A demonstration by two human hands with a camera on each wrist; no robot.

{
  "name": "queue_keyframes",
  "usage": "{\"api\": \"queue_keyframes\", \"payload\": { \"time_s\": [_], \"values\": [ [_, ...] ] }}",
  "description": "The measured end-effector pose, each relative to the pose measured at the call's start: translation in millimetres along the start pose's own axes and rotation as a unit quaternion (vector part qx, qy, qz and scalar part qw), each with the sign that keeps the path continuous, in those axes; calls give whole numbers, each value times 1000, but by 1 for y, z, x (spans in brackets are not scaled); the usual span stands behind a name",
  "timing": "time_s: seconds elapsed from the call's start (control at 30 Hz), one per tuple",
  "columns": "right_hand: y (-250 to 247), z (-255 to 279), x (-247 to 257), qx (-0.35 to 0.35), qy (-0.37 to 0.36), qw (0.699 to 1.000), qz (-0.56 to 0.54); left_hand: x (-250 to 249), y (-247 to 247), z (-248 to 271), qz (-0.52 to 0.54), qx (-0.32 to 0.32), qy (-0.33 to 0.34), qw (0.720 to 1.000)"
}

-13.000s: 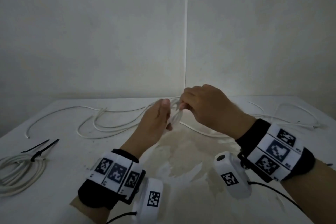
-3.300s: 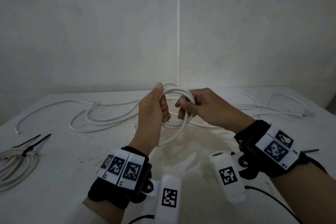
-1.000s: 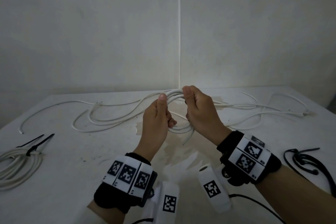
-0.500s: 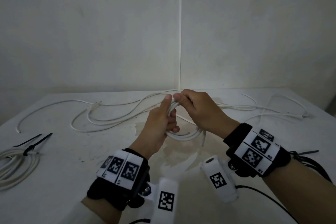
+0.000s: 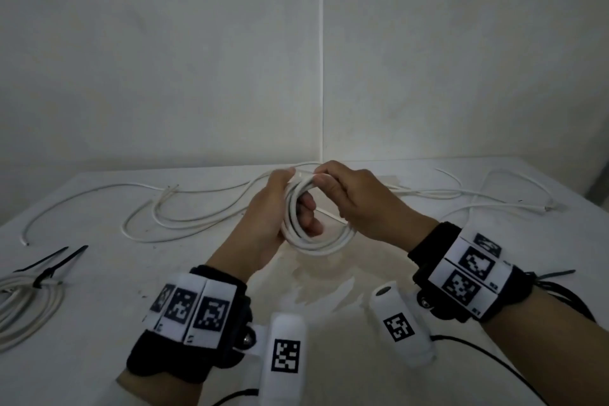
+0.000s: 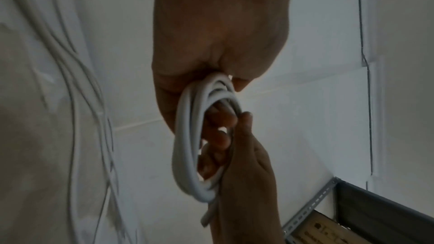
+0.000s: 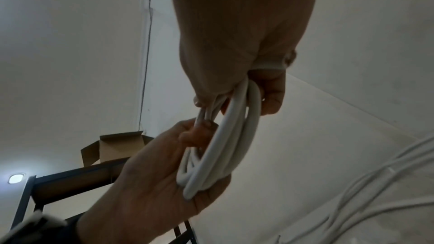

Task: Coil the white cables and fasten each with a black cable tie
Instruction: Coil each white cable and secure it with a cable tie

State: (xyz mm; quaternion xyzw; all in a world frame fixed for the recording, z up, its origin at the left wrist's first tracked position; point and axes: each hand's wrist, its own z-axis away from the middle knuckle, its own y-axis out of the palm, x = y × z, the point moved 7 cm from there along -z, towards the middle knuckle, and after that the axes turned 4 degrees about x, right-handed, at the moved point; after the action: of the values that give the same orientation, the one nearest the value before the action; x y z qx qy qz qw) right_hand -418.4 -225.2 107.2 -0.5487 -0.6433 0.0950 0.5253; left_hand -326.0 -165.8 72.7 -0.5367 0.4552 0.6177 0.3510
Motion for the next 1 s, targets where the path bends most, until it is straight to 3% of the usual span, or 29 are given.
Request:
{"api": "queue_keyframes", "payload": {
  "time_s": [0.1, 0.17, 0.27, 0.37, 0.43, 0.57, 0.67, 0.8, 0.9, 1.0],
  "values": [
    [-3, -1, 4, -1, -13, 1000, -7, 1, 8, 3, 21, -36, 12, 999],
    [-6, 2, 2, -36, -8, 998, -50, 4, 10, 4, 70, -71, 21, 995],
    [-7, 11, -9, -120, 49, 977, -172, 4, 8, 2, 162, -105, 43, 980],
    [5, 18, -18, -106, 136, 940, -293, 1, 8, 2, 183, -124, 72, 973],
    [7, 19, -18, -104, 153, 930, -319, 4, 10, 3, 164, -124, 78, 976],
    [-5, 20, -19, -171, 127, 934, -286, 11, 14, 2, 93, -85, 78, 989],
    [-16, 22, -21, -201, 102, 950, -218, 12, 17, 1, 57, -21, 75, 995],
    [-24, 15, -10, -144, 17, 988, -59, 6, 23, -3, 13, 34, 15, 999],
    [-25, 12, -1, -87, -11, 996, 9, 1, 31, -1, -21, 6, 21, 1000],
    [-25, 13, 0, -87, -8, 994, -60, 2, 34, 3, 9, -48, 58, 997]
  ]
}}
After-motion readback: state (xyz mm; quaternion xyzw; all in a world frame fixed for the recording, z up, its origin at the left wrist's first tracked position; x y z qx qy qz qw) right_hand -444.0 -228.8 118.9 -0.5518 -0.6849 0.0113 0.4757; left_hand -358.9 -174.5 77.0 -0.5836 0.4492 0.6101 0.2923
